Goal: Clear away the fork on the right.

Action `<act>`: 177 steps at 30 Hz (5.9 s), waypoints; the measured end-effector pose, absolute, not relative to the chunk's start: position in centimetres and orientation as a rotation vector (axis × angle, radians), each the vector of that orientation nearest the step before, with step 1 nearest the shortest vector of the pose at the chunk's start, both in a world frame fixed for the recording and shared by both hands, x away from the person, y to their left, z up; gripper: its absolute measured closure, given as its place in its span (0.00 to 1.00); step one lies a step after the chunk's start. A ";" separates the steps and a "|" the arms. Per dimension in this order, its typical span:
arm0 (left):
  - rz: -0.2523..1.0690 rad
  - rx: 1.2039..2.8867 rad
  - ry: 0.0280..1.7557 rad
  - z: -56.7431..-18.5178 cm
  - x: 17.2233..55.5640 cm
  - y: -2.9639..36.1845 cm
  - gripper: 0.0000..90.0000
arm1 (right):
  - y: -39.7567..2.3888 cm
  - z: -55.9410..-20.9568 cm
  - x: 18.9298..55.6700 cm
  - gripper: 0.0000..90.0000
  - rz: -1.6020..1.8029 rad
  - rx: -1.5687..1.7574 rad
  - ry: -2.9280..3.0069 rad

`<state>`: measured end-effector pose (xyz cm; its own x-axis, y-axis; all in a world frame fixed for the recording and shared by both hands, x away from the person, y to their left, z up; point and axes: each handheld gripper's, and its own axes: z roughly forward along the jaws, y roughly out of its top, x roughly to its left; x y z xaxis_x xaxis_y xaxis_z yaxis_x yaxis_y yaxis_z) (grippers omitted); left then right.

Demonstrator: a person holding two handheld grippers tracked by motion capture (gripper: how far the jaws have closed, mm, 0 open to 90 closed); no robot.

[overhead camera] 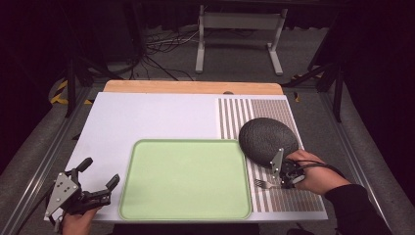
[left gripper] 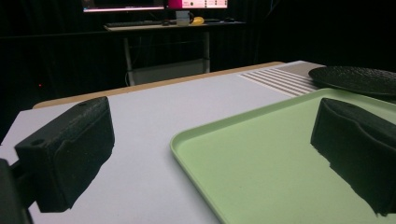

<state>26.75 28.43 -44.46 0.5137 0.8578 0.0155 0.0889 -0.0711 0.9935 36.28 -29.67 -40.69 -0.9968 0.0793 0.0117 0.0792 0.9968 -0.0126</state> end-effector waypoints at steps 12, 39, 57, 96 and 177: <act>0.780 1.522 0.851 -44.4 26.7 28.4 0.00 | -29.1 -37.9 36.3 0.94 -0.060 -0.126 -3.174; 0.782 1.521 0.845 -44.4 26.7 28.4 0.00 | -24.2 -33.9 36.7 0.94 -0.117 -0.055 -3.240; 0.780 1.520 0.842 -44.4 26.7 28.4 0.00 | -20.0 -32.8 37.2 0.94 -0.169 -0.207 -3.239; 0.777 1.519 0.838 -44.4 26.7 28.4 0.00 | -16.4 -35.3 37.3 0.94 -0.264 -1.432 -2.754; 0.778 1.518 0.836 -44.3 26.6 28.3 0.00 | -15.3 -40.1 38.4 0.57 -0.409 -1.654 -2.637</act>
<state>26.65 28.32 -44.34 0.5219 0.8528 0.0167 0.0774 -0.0668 0.9948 38.37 -15.35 -40.13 -0.4451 0.8846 0.1392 0.8851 0.4111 0.2179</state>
